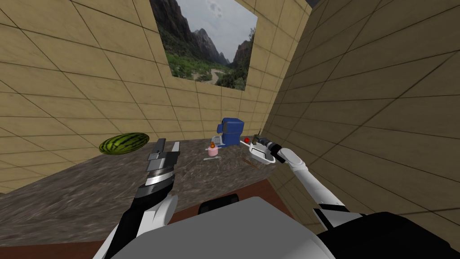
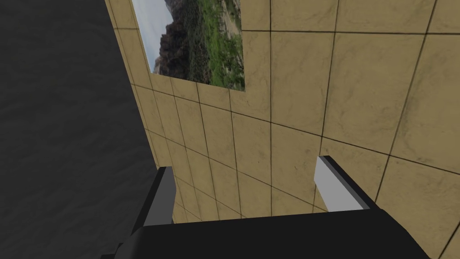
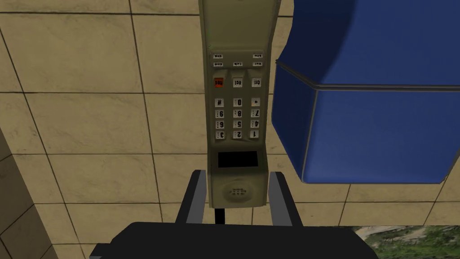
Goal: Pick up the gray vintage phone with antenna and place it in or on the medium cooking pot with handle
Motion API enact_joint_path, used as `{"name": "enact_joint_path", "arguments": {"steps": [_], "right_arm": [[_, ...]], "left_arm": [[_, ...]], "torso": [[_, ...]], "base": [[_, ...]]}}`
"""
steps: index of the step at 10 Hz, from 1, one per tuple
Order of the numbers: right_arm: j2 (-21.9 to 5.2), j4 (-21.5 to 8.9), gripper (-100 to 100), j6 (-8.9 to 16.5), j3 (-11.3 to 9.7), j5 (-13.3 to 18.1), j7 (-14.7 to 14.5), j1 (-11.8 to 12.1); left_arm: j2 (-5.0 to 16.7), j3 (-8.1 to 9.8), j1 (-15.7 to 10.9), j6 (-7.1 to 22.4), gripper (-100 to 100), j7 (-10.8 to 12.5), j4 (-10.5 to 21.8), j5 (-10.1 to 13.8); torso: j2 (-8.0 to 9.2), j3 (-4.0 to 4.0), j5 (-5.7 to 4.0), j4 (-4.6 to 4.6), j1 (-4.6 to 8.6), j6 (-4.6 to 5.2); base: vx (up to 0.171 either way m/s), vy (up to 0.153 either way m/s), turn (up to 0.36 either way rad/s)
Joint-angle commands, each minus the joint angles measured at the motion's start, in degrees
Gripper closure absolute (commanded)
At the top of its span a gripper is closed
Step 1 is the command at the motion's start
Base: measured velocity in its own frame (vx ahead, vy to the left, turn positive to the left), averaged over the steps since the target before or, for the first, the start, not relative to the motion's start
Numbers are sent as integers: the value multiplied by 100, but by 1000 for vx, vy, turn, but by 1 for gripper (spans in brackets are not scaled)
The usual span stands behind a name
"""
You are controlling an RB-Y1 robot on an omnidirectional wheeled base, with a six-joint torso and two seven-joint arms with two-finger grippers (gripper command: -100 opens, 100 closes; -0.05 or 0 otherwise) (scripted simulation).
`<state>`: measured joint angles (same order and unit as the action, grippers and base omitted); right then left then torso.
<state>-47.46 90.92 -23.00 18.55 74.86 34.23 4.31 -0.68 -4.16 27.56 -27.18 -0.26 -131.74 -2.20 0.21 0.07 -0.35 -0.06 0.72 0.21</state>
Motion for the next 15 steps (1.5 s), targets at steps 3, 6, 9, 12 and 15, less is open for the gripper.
{"name": "enact_joint_path", "arguments": {"steps": [3,6,9,12,15], "right_arm": [[0,-2,-100,1,2,1,-2,1],[1,-11,0,4,2,2,-1,7],[-286,89,-100,-138,143,55,381,46],[-501,165,-100,-244,249,94,667,74],[-674,243,-100,-315,336,127,889,115]], "left_arm": [[-1,-1,0,0,0,0,0,0],[-1,-1,0,0,0,0,0,0],[-1,-2,0,0,0,0,0,0],[-1,-1,-1,0,0,0,0,0],[-1,-1,-1,0,0,0,0,0]], "torso": [[6,4,14,2,-50,-2],[12,9,23,7,-72,-8],[4,5,28,6,-87,-8],[13,10,26,7,-80,-9],[17,12,26,8,-79,-9]], "base": [[1,-11,0],[0,0,0],[33,28,-43],[3,12,-24],[-5,6,-18]]}}
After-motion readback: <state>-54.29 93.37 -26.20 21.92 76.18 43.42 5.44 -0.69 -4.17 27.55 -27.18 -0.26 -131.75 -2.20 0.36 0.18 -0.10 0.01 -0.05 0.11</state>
